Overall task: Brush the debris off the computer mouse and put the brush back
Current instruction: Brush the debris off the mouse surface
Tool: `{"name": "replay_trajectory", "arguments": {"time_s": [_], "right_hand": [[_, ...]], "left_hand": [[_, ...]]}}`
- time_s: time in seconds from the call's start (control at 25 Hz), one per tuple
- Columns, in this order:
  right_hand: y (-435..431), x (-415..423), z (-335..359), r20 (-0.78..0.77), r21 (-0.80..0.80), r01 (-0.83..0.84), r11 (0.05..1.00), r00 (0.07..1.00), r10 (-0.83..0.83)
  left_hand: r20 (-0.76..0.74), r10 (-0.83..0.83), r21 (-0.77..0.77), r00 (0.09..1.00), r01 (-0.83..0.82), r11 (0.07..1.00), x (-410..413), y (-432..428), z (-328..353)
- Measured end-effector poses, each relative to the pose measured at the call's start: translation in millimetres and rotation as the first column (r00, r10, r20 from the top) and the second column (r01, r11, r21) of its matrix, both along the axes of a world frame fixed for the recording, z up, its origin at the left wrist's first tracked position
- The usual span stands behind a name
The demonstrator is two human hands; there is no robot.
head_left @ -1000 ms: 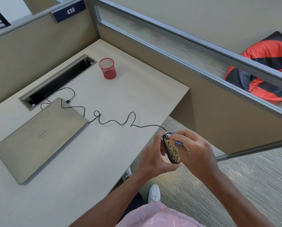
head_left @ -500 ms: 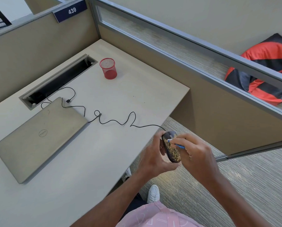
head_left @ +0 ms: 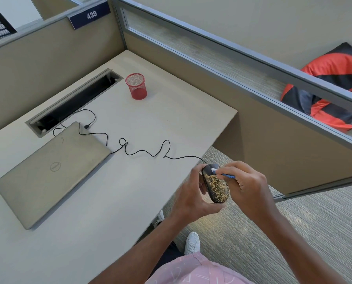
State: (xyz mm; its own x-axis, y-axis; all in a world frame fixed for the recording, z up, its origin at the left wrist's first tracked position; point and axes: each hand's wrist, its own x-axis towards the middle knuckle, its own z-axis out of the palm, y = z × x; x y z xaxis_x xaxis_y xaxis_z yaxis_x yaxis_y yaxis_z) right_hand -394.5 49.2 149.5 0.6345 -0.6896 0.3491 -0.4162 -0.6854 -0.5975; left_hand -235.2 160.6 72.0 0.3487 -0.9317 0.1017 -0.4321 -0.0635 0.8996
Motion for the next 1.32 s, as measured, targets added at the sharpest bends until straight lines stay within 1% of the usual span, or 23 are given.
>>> {"name": "replay_trajectory", "arguments": {"time_s": [0.2, 0.32, 0.44, 0.8, 0.88, 0.96, 1.04, 1.12, 1.2, 1.28, 1.32], "right_hand": [[5, -6, 4, -0.009, 0.002, -0.034, 0.999, 0.999, 0.034], [-1, -2, 9, 0.019, -0.024, -0.038, 0.999, 0.999, 0.038], [-8, 8, 11, 0.036, -0.017, -0.027, 0.999, 0.999, 0.028], [-6, 0, 5, -0.031, -0.002, -0.066, 0.998, 0.997, 0.066], [-6, -2, 7, -0.013, 0.008, -0.061, 0.998, 0.998, 0.061], [-9, 1, 9, 0.037, 0.014, -0.032, 0.999, 0.999, 0.031], [-13, 7, 11, 0.103, 0.051, 0.03, 0.998, 0.994, -0.035], [-15, 14, 10, 0.148, 0.119, 0.095, 0.988, 0.983, -0.113], [-16, 18, 6, 0.157, 0.222, 0.133, 0.966, 0.973, -0.17], [-16, 18, 2, 0.153, 0.347, 0.157, 0.925, 0.963, -0.221], [-17, 16, 1, 0.148, 0.38, 0.172, 0.909, 0.958, -0.244]], "left_hand": [[-0.006, 0.027, 0.011, 1.0, -0.027, 1.0, 1, 2, -3], [0.003, 0.025, 0.028, 1.0, -0.025, 0.999, 2, 2, -5], [0.01, 0.019, 0.031, 1.0, -0.019, 0.999, 2, 3, -5], [-0.001, 0.028, 0.003, 1.0, -0.028, 1.0, 2, -1, -4], [-0.011, 0.025, 0.009, 1.0, -0.025, 1.0, 2, -1, -6], [-0.003, 0.023, 0.022, 1.0, -0.023, 0.999, 3, -1, -8], [0.003, 0.015, 0.027, 1.0, -0.015, 1.0, 2, -2, -8], [-0.004, 0.002, 0.025, 1.0, -0.002, 1.0, 0, -3, -9], [-0.018, -0.002, 0.019, 1.0, 0.003, 1.0, -2, -4, -9], [-0.036, -0.006, 0.019, 0.999, 0.006, 1.0, -2, -4, -10], [-0.043, -0.01, 0.021, 0.999, 0.011, 1.0, -2, -4, -10]]}}
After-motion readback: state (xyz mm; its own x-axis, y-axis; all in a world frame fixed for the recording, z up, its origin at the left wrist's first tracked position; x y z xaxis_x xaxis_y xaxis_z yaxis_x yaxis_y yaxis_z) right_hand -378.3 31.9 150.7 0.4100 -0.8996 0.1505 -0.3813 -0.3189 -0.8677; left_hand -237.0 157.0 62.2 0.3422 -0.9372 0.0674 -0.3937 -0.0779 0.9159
